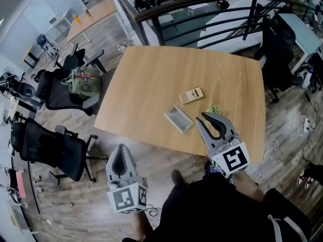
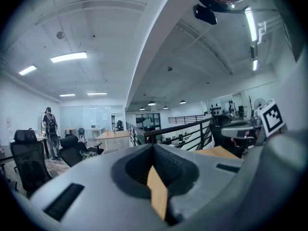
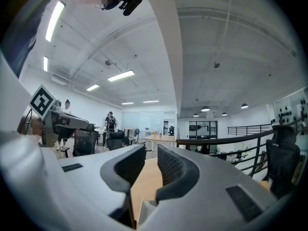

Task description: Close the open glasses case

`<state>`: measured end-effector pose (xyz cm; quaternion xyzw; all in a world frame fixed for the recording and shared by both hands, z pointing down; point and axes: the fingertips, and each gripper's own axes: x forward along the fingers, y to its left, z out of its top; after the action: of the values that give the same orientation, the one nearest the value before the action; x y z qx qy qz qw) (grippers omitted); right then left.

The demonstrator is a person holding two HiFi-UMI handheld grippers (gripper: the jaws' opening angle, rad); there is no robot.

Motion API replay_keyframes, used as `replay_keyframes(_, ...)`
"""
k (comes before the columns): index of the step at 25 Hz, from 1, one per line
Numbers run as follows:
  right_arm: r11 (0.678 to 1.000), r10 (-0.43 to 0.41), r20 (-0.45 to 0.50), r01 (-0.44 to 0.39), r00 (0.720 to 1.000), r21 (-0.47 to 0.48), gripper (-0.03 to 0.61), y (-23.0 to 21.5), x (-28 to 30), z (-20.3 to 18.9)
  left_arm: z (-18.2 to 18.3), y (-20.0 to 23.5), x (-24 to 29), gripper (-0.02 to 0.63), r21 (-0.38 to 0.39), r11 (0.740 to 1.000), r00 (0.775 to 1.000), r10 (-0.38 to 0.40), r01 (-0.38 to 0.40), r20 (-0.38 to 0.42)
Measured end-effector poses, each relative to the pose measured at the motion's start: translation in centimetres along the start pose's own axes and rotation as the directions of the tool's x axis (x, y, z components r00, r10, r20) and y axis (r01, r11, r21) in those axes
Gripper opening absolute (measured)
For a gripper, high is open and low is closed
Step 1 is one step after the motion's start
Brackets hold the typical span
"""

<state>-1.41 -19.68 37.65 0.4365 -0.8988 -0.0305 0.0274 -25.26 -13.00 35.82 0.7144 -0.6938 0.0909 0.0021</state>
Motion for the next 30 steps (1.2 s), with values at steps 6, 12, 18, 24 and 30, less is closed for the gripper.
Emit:
replay_keyframes(6, 1.000, 0.008, -0.114, -0.005, 0.993, 0.027, 0.139, 1.1, 3.8, -7.1, -1.4, 2.0, -2.0, -0.002, -0.003, 0.999, 0.999, 0.044, -0.045, -0.032)
replay_keyframes(12, 0.997, 0.068, -0.360, -0.049, 0.931, 0.062, 0.178, 3.2, 8.5, -20.6, -3.2, 3.4, -4.4, -0.002, -0.011, 0.996, 0.989, 0.087, -0.088, -0.120)
replay_keyframes(18, 0.989, 0.115, -0.611, -0.034, 0.783, 0.142, 0.179, 4.8, 9.7, -33.6, -3.6, 5.0, -6.9, -0.002, 0.001, 0.990, 0.984, 0.144, -0.144, -0.103)
replay_keyframes(24, 0.989, 0.127, -0.711, -0.032, 0.692, 0.145, 0.161, 5.6, 9.7, -38.4, -4.4, 6.1, -8.3, -0.002, 0.016, 0.982, 0.974, 0.187, -0.187, -0.125)
replay_keyframes(30, 0.989, 0.134, -0.714, -0.052, 0.687, 0.135, 0.154, 6.2, 9.9, -38.6, -4.8, 6.2, -8.5, -0.002, 0.025, 0.982, 0.972, 0.191, -0.189, -0.134)
